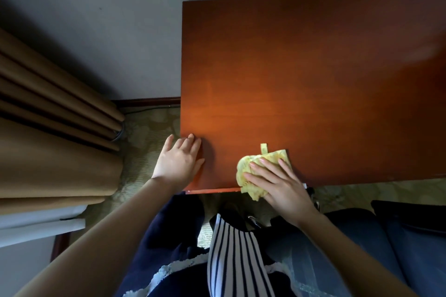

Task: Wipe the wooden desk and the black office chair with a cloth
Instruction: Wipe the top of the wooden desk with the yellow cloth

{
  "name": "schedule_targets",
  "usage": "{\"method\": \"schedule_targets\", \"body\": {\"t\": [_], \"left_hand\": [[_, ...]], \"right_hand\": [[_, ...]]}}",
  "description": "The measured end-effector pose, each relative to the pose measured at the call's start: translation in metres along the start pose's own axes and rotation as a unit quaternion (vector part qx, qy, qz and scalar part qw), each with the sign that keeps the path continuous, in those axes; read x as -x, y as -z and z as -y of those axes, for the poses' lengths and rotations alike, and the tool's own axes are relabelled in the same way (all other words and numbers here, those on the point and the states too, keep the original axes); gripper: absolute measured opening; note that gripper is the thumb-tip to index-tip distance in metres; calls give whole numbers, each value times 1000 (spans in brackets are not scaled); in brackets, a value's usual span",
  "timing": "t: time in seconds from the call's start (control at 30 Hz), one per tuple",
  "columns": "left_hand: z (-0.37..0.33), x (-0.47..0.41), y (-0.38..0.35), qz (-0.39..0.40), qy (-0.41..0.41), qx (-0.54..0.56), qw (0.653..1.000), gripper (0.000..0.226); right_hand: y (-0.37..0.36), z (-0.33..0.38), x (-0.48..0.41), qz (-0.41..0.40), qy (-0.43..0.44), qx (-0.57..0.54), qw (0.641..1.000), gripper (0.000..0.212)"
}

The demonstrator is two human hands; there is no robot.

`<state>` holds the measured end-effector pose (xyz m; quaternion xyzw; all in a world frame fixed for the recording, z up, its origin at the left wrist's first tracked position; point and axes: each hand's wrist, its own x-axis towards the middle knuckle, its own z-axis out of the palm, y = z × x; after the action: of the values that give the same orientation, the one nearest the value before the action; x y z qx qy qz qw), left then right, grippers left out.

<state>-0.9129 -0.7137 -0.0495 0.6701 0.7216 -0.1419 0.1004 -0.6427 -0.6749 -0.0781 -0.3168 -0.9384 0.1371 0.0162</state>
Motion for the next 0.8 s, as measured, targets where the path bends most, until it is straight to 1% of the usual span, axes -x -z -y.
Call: {"method": "schedule_targets", "body": {"t": [0.13, 0.23, 0.37, 0.5, 0.6, 0.8], "left_hand": [[12, -11, 9, -34, -65, -51, 996, 60], [26, -24, 14, -37, -84, -49, 995, 61], [47, -43, 16, -17, -89, -27, 996, 65], [71, -63, 15, -10, -91, -8, 996, 67], [88, -73, 15, -12, -87, 4, 996, 67], [115, -77, 14, 11, -34, 69, 997, 65]], "right_hand": [[10, -14, -10, 47, -24, 14, 999, 76], [14, -21, -21, 82, -52, 0, 995, 74], [18, -31, -57, 104, -114, 4, 988, 70], [24, -34, -118, 76, -165, -5, 983, 61], [26, -33, -168, 57, -212, -19, 975, 60], [32, -36, -261, 100, -271, -15, 957, 63]]}}
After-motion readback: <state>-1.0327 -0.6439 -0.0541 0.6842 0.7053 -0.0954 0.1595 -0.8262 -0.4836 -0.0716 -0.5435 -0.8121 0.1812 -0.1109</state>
